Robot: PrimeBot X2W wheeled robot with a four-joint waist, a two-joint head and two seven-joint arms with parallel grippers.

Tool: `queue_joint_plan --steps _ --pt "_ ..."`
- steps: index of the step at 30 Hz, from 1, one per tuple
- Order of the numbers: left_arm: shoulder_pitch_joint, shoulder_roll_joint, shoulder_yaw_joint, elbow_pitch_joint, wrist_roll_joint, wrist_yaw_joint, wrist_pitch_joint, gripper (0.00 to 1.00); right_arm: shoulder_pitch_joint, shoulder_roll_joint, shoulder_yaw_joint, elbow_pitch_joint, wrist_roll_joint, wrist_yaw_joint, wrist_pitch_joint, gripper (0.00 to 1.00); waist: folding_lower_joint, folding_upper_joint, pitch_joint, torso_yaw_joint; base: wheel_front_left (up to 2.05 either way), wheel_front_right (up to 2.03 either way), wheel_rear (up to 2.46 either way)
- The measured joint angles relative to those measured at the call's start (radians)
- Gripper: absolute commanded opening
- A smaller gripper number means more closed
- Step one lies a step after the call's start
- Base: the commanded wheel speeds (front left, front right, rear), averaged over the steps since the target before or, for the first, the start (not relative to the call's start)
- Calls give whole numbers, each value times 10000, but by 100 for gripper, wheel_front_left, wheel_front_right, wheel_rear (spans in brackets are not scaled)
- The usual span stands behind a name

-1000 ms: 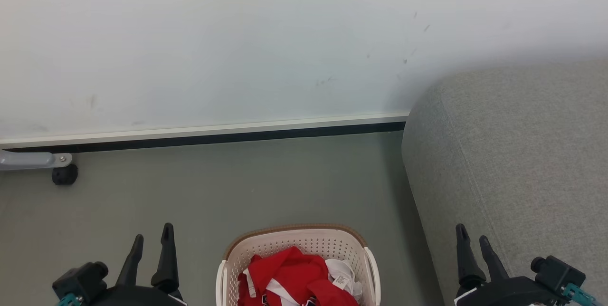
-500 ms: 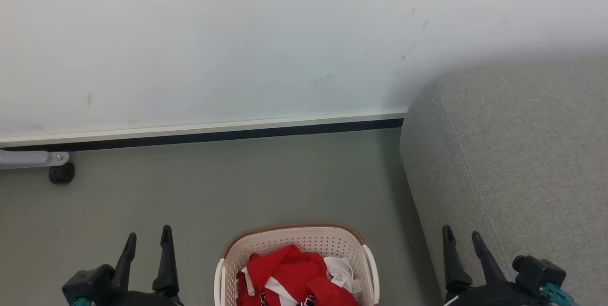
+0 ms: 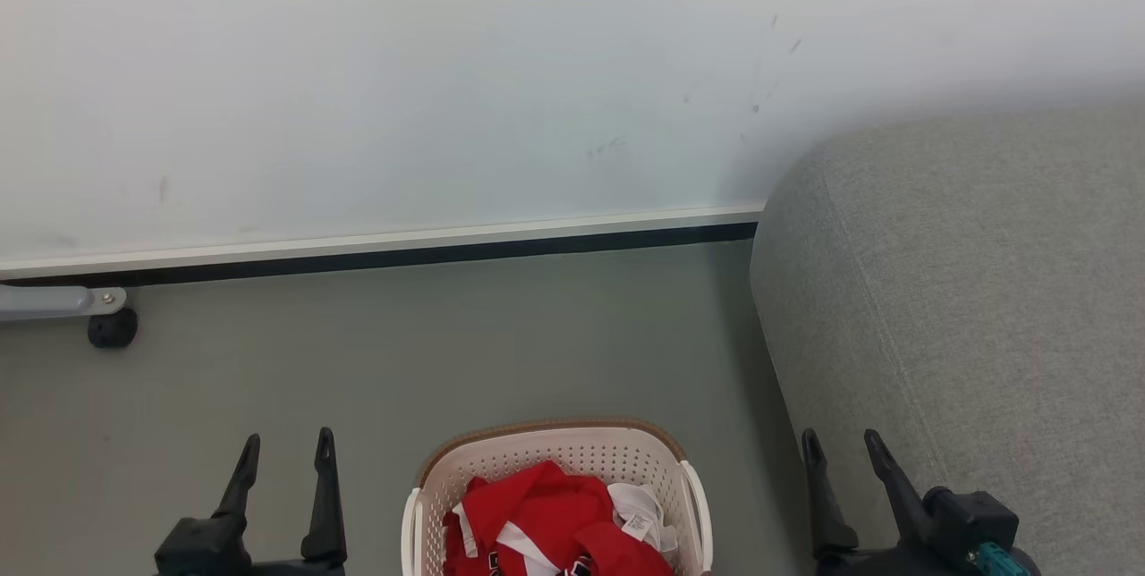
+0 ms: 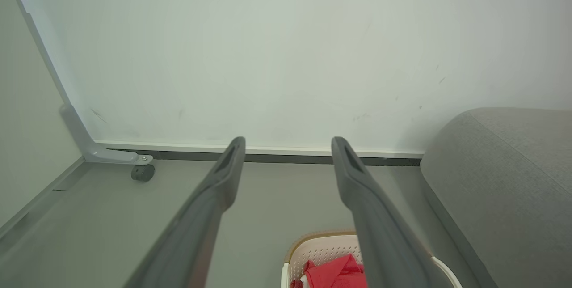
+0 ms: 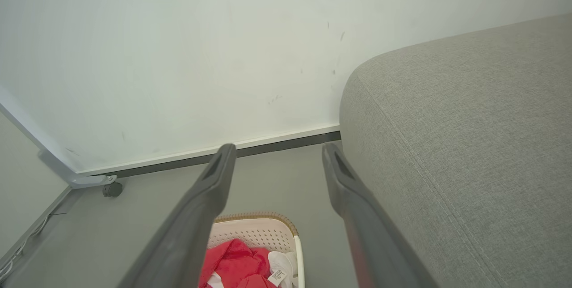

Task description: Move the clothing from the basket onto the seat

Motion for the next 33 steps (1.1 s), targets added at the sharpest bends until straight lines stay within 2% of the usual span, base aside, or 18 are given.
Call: queue_joint_plan --steps 11,33 --pt "63 25 -104 -6 1273 159 -353 100 0 -36 418 12 -1396 -159 -353 100 0 0 -114 -17 0 0 0" --pt "249 -52 56 123 1271 56 -353 100 45 -35 303 12 -1434 -157 -370 100 0 0 -224 -11 0 0 0"
